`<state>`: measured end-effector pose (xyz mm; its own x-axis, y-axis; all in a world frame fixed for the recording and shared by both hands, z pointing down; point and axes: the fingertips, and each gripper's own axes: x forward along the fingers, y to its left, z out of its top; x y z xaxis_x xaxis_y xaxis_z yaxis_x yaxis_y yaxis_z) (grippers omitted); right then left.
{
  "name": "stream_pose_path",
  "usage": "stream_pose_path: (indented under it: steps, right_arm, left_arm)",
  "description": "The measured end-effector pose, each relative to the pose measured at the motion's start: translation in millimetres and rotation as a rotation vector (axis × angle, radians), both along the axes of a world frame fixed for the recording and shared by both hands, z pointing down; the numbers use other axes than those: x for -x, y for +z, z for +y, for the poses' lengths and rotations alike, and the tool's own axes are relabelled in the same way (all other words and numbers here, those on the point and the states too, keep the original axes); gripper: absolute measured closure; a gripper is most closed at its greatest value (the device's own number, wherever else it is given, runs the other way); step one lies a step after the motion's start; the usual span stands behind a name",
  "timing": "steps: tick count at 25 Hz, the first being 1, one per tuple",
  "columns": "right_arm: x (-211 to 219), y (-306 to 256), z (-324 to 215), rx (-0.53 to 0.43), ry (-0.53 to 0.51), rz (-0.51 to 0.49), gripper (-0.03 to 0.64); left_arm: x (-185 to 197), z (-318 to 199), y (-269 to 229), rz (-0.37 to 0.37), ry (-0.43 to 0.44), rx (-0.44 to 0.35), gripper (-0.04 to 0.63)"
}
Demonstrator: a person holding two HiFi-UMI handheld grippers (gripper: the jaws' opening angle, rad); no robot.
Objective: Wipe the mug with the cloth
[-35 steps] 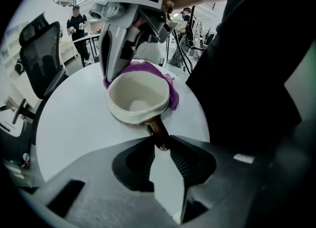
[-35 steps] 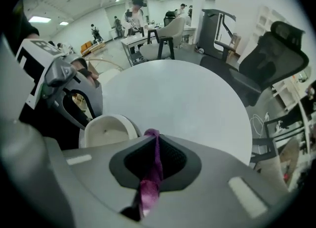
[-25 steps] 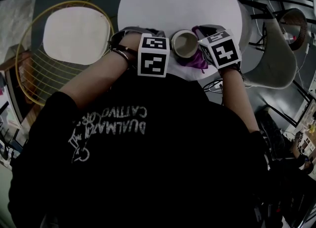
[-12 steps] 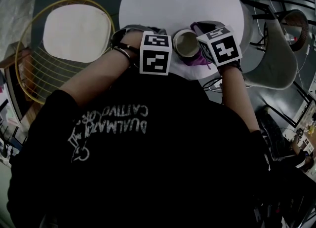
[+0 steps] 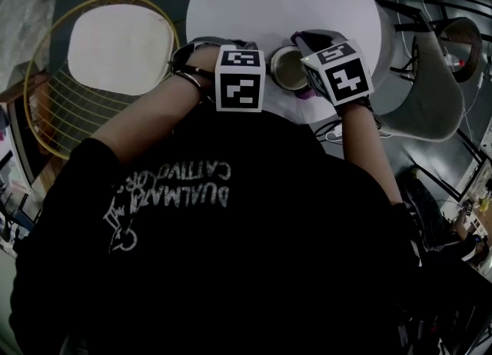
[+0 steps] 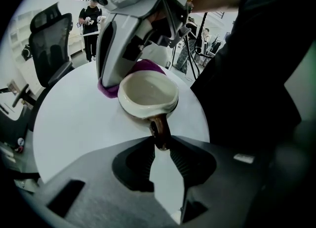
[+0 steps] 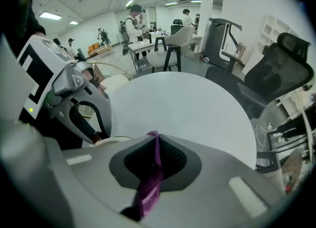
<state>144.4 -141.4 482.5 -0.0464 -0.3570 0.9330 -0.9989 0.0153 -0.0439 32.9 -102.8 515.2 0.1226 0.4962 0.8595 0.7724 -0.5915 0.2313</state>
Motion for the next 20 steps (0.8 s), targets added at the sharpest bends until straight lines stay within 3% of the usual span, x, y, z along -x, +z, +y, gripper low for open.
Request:
stream_pose_path:
  steps: [8,20]
  right_arm:
    - [0.7,0.8,0.3,-0.011,0.013,0.004,0.607]
    - [3.4,-2.3,-1.2,-0.018,0.010,0.014,0.609]
  left_arm:
    - [-0.4,-1.5,1.0,-0.016,-0.072,0.031,0.497]
    - [-2.1,-2.5,0.2,-0.026,-0.090,0.033,0.497]
